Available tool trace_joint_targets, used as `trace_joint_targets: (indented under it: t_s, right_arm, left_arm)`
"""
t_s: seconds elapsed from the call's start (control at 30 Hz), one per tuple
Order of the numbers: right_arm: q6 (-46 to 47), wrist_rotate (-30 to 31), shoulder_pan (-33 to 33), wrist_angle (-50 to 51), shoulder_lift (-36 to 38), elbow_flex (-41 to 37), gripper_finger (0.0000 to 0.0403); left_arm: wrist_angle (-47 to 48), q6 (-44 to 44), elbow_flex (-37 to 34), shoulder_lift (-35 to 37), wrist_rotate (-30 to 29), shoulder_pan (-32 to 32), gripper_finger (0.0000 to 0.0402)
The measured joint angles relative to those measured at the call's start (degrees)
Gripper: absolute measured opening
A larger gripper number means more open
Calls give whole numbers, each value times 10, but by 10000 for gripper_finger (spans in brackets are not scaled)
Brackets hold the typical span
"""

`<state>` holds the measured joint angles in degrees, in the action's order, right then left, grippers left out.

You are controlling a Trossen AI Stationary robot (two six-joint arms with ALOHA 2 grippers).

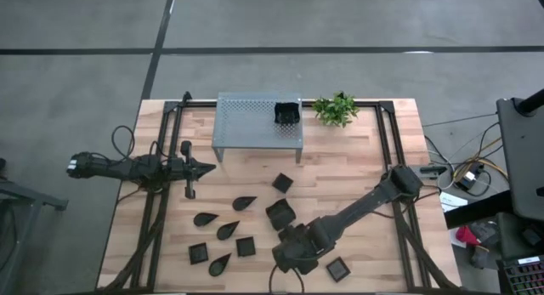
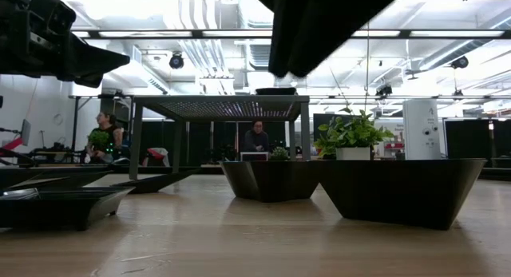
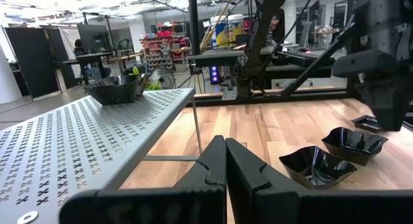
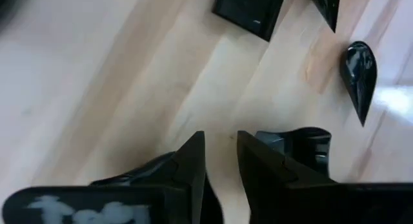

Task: Pick & Place Mini shaped plates
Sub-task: Stack the black distorted square plate on top of the black distorted square plates on the shelf

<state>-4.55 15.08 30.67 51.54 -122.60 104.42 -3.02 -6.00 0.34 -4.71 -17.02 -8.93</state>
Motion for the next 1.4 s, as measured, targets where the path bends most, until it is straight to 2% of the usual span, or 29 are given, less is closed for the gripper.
trace_joint_targets:
  t_s: [0.5,1.4]
  right_arm:
    - [-16,10,-32,-18,-11,-31,131]
    - [-19,-1,-50,-84,-11,-96,116]
  left_arm:
    - [0,0,0,0,0,0,0]
    - [0,0,0,0,0,0,0]
